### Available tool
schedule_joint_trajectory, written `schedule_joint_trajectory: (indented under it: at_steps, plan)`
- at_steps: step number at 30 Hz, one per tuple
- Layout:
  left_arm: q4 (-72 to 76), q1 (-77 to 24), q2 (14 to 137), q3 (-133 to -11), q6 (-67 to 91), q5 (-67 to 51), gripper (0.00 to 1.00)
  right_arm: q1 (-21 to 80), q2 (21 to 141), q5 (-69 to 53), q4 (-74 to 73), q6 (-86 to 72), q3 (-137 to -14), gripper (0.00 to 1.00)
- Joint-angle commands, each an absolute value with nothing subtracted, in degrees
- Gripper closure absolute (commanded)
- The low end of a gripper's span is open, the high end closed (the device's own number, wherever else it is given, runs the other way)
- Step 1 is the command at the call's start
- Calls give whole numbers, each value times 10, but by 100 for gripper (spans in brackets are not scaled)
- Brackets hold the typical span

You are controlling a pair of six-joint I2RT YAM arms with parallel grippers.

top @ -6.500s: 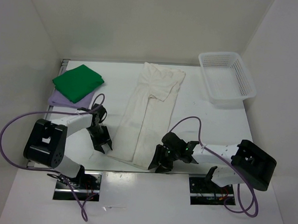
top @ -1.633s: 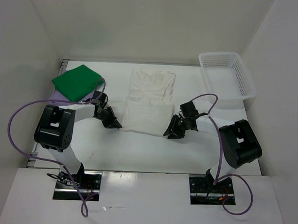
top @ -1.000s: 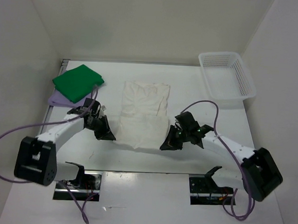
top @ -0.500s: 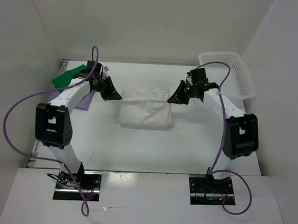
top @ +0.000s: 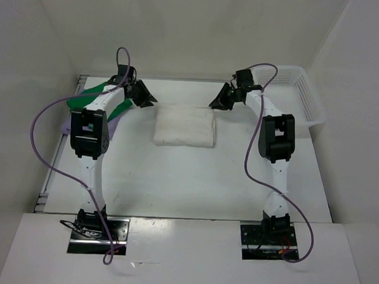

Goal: Fold and stack the t-shirts
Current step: Fold the long partially folded tshirt into a neat square, then put the neatly folded tshirt into the corner of the board with the left arm

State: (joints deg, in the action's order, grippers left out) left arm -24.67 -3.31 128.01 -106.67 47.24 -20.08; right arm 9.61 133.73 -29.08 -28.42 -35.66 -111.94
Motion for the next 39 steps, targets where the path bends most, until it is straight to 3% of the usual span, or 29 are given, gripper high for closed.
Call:
schedule_joint_trajectory:
  at_steps: [1, 3, 4, 6, 9, 10, 11, 12, 13, 17, 18, 19, 20, 22, 23, 26, 27, 30, 35, 39]
  plan:
    - [-207, -18, 1286, -1092, 509, -174, 60, 97, 1354, -294, -295, -360, -1205, 71]
    - [-193, 0, 1278, -1081, 509, -188, 43, 103, 1348, -289, -295, -355, -1210, 52]
    - [-192, 0, 1271, -1074, 509, -188, 39, 103, 1342, -289, -295, -348, -1210, 48]
    - [-192, 7, 1245, -1050, 496, -202, 37, 108, 1310, -281, -301, -341, -1194, 41]
    - [-186, 7, 1195, -989, 457, -219, 32, 115, 1241, -273, -272, -336, -1115, 40]
    - [-158, 1, 1163, -918, 450, -231, 29, 115, 1224, -266, -265, -330, -1093, 44]
    - [-148, 1, 1151, -884, 450, -242, 27, 120, 1208, -266, -259, -330, -1070, 58]
    - [-148, 1, 1137, -857, 440, -256, 23, 126, 1175, -266, -245, -330, -1023, 74]
    - [-148, -12, 1137, -836, 422, -263, 22, 126, 1158, -266, -238, -330, -1000, 99]
    - [-148, -35, 1151, -789, 391, -274, 18, 144, 1061, -266, -193, -350, -867, 100]
    - [-135, -35, 1164, -781, 391, -283, 17, 152, 1029, -272, -187, -355, -851, 92]
    - [-134, -35, 1173, -780, 391, -283, 17, 152, 1013, -272, -187, -355, -836, 92]
    - [-134, -35, 1183, -780, 391, -277, 17, 159, 999, -279, -187, -361, -805, 74]
    - [-128, -40, 1213, -799, 386, -272, 17, 164, 959, -288, -174, -367, -774, 57]
    - [-128, -47, 1223, -807, 386, -263, 21, 164, 948, -294, -174, -367, -747, 49]
    - [-122, -67, 1262, -844, 396, -239, 37, 170, 907, -294, -166, -378, -704, 47]
    - [-115, -73, 1284, -855, 402, -239, 53, 170, 898, -294, -166, -386, -696, 46]
    - [-115, -103, 1307, -917, 415, -239, 81, 170, 874, -294, -166, -391, -682, 46]
    - [-162, -127, 1306, -1048, 435, -234, 95, 170, 842, -284, -172, -391, -665, 46]
    - [-206, -101, 1281, -1159, 435, -242, 99, 156, 816, -284, -178, -386, -643, 46]
